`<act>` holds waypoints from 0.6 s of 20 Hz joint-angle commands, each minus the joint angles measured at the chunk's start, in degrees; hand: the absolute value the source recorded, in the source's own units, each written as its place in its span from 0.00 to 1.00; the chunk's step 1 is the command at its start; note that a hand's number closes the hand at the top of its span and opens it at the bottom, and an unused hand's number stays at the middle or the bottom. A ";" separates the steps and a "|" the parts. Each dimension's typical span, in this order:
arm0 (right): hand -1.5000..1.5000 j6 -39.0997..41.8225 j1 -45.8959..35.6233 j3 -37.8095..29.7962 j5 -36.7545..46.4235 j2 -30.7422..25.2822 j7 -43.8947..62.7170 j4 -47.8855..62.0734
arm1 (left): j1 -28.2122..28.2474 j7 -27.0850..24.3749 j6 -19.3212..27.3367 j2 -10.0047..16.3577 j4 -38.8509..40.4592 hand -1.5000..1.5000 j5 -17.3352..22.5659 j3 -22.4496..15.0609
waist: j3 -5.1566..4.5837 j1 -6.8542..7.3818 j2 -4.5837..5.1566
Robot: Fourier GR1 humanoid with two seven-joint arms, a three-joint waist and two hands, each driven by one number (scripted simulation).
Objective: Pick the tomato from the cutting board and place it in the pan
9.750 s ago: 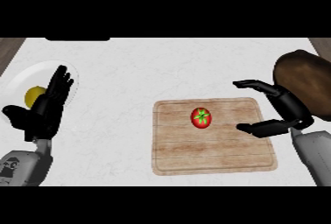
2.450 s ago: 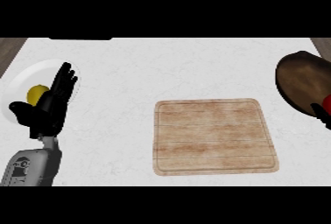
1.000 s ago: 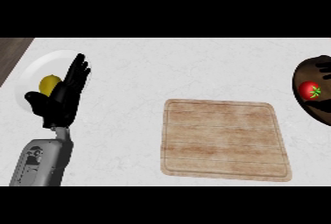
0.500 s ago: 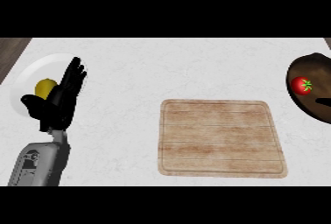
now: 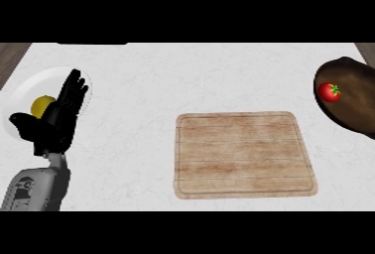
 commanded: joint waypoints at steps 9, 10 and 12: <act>0.00 20.72 10.50 -0.58 -5.27 -7.32 -10.07 -3.04 | 0.64 -1.44 -0.81 1.69 2.98 0.50 0.37 2.09 | -0.13 -2.18 -0.65; 0.00 19.38 12.48 -0.19 -5.39 -5.03 -11.94 -3.48 | 0.64 -1.08 -1.08 1.43 2.01 0.50 1.03 2.07 | -0.09 -2.22 -0.76; 0.00 21.30 12.54 0.74 -5.42 -8.31 -9.66 -4.53 | 0.30 -1.75 -0.32 0.92 2.48 0.50 0.35 1.81 | -0.11 -1.94 -0.64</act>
